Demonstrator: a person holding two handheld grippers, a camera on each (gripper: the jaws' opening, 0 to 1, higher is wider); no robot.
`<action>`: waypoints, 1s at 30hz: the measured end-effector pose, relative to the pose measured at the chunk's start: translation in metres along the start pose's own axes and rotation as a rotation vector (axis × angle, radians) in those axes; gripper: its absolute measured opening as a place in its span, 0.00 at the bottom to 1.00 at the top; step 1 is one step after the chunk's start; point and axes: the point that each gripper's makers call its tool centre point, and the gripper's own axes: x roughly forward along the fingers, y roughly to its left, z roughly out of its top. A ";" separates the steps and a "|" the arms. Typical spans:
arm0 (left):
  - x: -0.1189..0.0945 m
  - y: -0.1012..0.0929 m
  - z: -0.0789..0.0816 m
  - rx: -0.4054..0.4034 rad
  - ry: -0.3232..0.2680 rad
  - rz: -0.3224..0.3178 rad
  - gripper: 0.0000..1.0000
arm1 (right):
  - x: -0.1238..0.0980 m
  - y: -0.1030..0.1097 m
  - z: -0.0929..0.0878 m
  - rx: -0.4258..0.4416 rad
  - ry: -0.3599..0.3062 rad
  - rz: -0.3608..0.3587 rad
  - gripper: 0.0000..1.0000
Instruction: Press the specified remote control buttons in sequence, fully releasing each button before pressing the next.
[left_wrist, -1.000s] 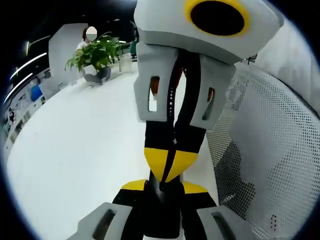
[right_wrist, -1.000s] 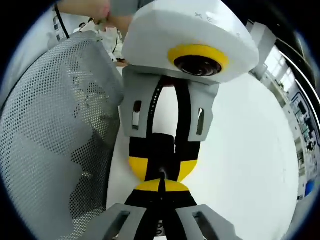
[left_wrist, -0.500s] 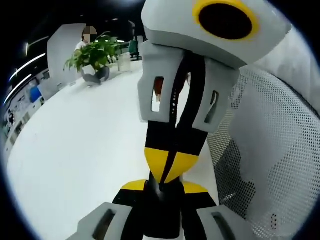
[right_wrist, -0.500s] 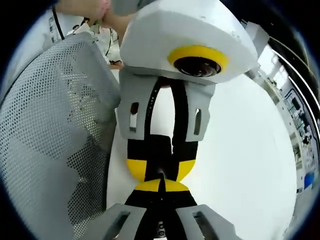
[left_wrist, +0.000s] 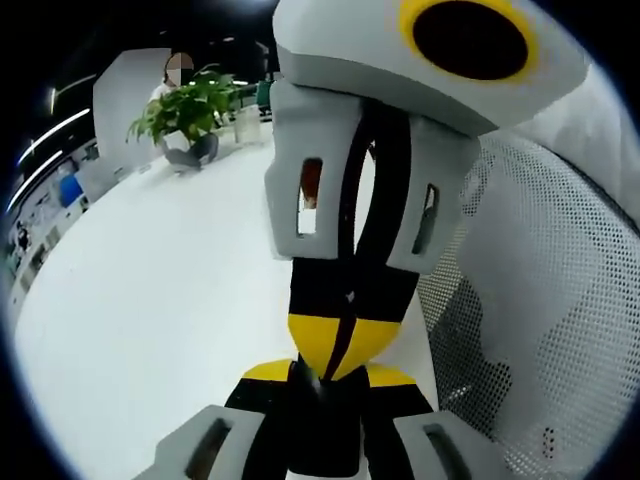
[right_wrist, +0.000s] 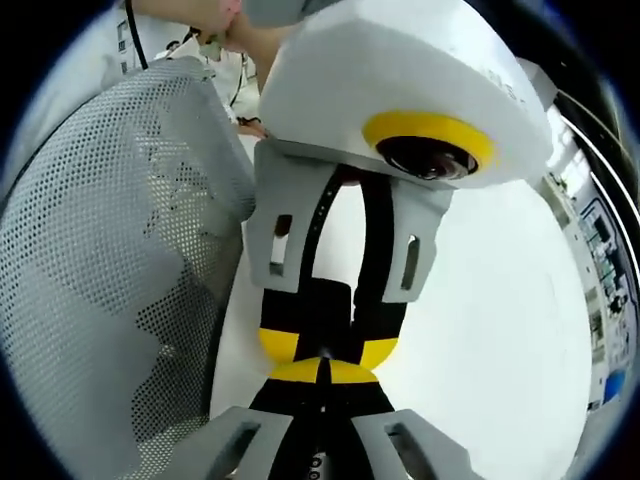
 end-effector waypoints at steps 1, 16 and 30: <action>0.000 0.000 0.000 0.002 0.003 0.000 0.22 | -0.001 0.001 0.000 -0.015 0.000 0.000 0.00; 0.001 -0.002 0.001 0.017 0.037 0.012 0.23 | -0.009 0.004 -0.003 0.290 -0.207 0.027 0.00; 0.003 -0.004 0.002 0.002 0.076 0.016 0.23 | -0.025 0.015 -0.041 0.388 -0.184 0.015 0.11</action>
